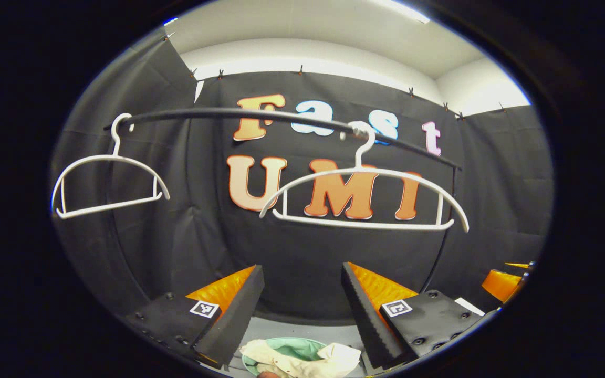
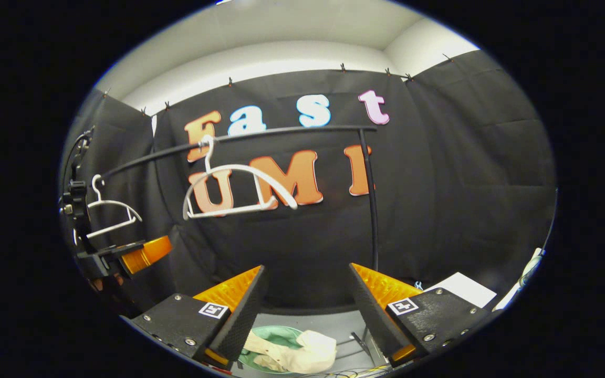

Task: Grasp the clothes on the hanger with both hands and then place them into the laundry hamper below.

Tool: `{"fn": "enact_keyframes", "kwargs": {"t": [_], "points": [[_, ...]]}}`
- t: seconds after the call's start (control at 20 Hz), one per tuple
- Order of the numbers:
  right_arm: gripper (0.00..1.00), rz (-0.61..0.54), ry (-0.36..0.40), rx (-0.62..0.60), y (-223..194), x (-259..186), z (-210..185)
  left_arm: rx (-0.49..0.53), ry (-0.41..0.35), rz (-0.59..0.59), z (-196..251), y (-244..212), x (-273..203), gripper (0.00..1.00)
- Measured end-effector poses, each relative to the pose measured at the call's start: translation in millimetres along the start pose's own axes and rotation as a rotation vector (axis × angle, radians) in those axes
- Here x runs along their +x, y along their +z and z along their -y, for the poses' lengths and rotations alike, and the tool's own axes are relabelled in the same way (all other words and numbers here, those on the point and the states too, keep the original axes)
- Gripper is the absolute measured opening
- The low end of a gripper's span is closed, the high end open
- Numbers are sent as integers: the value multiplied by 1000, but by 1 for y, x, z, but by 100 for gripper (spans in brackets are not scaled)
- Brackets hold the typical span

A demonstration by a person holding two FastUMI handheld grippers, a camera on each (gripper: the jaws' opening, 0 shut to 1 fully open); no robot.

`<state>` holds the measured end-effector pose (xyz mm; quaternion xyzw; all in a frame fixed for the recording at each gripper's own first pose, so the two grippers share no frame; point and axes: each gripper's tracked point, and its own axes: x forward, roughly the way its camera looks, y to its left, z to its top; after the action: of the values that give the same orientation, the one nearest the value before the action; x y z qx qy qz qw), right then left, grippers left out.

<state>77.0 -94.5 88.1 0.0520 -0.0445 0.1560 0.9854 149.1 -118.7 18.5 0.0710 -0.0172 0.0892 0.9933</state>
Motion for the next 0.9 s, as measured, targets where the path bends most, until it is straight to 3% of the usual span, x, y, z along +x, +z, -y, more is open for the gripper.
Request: {"fn": "enact_keyframes", "kwargs": {"t": [0.3,0.35,0.4,0.45,0.55,0.6,0.65,0.75,0.85,0.9], "points": [[95,43,3,-25,12,-10,-8,9,34,-23,-13,-2,0,97],[87,39,5,-27,9,-9,-10,8,36,-27,-17,-6,-3,94],[87,32,11,-26,6,-8,-11,4,38,-27,-17,-7,-5,95],[95,29,17,-23,5,-8,-14,2,43,-23,-19,-6,-7,97],[95,24,26,-24,4,-7,-18,7,63,-12,-27,-3,-12,100],[87,22,28,-27,4,-7,-18,13,74,-12,-32,-3,-13,100],[87,23,28,-31,3,-6,-19,17,82,-16,-36,-4,-15,100],[100,21,34,-37,1,-4,-23,20,91,-13,-41,-3,-19,100],[92,14,46,-31,-2,-2,-26,29,105,-3,-48,-2,-22,97],[95,11,49,-29,-3,-1,-29,34,111,0,-51,-2,-22,97]]}}
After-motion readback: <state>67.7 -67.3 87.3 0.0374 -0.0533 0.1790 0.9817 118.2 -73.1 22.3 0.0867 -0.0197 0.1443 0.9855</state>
